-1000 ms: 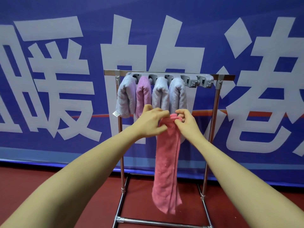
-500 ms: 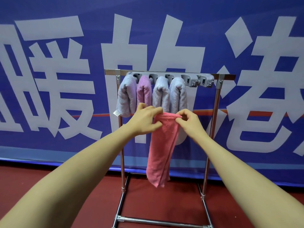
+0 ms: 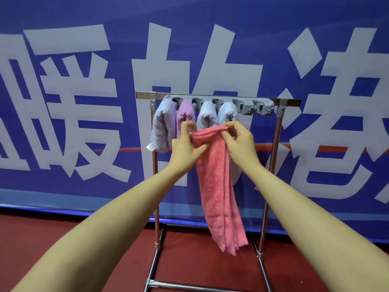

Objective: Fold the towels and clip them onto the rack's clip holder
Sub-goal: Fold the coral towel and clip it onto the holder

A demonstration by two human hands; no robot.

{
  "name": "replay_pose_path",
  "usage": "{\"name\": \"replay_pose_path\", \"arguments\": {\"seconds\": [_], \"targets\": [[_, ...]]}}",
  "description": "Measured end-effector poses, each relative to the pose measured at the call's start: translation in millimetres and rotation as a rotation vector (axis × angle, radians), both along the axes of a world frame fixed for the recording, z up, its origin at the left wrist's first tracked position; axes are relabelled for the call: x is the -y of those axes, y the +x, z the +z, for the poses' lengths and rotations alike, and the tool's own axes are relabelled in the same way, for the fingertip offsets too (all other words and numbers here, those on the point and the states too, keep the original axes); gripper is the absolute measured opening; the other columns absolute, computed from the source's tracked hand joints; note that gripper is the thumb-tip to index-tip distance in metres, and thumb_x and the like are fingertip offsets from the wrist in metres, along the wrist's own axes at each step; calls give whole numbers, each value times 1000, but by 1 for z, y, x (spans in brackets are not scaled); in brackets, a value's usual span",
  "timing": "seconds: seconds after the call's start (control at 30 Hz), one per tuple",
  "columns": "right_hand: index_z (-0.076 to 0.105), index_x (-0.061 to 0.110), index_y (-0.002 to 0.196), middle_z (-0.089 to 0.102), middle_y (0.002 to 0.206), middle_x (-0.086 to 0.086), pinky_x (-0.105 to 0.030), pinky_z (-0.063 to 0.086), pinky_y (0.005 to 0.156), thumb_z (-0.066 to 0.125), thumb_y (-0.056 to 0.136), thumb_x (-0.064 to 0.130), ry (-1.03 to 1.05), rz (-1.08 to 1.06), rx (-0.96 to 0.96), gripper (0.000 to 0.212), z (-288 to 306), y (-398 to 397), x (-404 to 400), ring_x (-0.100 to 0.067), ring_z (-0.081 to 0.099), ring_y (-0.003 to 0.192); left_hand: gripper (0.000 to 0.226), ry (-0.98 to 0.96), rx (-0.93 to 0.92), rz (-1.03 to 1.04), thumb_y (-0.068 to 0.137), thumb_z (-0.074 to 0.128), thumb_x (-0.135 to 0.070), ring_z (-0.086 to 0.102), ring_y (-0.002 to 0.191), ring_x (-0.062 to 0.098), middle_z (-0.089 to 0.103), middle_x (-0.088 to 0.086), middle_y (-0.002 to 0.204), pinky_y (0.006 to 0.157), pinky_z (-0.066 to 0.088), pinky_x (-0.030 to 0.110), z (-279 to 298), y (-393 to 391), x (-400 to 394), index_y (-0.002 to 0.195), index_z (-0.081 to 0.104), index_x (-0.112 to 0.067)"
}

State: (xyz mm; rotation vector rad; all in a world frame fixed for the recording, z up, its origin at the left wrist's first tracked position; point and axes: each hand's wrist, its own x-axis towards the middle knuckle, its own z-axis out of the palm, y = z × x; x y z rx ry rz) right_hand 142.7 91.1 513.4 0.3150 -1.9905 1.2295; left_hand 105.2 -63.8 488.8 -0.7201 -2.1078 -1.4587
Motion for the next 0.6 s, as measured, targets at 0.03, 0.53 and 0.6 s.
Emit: {"name": "replay_pose_path", "arguments": {"seconds": [0.03, 0.53, 0.6], "targets": [[62, 11, 96, 64, 90, 3, -15, 47, 79, 56, 91, 8, -17, -8, -13, 9, 3, 0, 0, -7, 60, 85, 55, 33, 47, -27, 73, 73, -30, 62, 85, 26, 67, -6, 82, 85, 50, 45, 0, 3, -2, 111, 33, -32], [58, 17, 96, 60, 85, 13, -15, 47, 75, 51, 94, 9, -140, -137, -132, 10, 25, 9, -26, 3, 57, 80, 17, -3, 306, 13, 72, 70, -22, 55, 69, 14, 62, -3, 70, 65, 49, 33, -21, -3, -32, 76, 61, -9], [56, 16, 99, 59, 89, 9, -15, 45, 75, 49, 95, 10, -106, -199, -82, 10, 15, 7, -36, -5, 57, 86, 13, -53, 217, 119, 73, 66, -19, 52, 65, 15, 57, -6, 63, 60, 43, 32, -14, -1, -31, 70, 55, -13]]}}
